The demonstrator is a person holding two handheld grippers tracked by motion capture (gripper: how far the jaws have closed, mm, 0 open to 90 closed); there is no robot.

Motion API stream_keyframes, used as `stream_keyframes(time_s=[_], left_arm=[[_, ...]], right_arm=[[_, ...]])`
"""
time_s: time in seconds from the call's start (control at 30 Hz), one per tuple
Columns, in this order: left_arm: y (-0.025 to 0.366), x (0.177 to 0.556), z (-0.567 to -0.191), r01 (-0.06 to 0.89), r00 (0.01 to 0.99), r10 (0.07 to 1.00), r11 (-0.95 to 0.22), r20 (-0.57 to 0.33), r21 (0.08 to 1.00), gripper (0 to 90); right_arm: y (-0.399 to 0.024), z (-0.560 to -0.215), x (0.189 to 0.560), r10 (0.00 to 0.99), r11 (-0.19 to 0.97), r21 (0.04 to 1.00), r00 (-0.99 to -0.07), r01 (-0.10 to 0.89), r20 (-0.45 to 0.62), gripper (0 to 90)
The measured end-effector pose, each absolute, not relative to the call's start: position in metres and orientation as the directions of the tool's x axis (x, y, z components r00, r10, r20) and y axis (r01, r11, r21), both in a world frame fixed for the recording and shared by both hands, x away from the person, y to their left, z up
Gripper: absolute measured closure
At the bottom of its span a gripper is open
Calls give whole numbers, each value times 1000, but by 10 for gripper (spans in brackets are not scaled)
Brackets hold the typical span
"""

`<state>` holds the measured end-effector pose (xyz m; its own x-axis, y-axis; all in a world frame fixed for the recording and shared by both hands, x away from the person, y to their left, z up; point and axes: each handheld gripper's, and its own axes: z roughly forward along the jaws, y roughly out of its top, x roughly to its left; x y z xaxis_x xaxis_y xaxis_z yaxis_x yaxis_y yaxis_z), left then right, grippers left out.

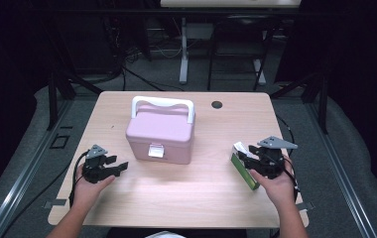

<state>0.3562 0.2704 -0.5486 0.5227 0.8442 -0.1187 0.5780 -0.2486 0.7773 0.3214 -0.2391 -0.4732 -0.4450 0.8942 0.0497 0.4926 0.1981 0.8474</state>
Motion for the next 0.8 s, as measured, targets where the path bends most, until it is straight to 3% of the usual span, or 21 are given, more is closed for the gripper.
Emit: stream_keyframes(time_s=[0.17, 0.4, 0.6, 0.8], left_arm=[[273, 358, -544, 573, 516, 844, -211, -148, 792, 399], [279, 369, -531, 554, 491, 859, -178, -147, 813, 418], [283, 386, -527, 571, 487, 852, -144, -193, 808, 519], [276, 406, -523, 545, 518, 834, -151, -189, 825, 588]], right_arm=[[-214, -472, 318, 863, 228, 859, -503, 459, 40, 476], [-181, -487, 330, 835, 259, 831, -546, 492, 63, 460], [-165, -492, 344, 837, 242, 827, -540, 507, 86, 468], [-139, -504, 370, 850, 248, 813, -521, 528, 79, 540]])
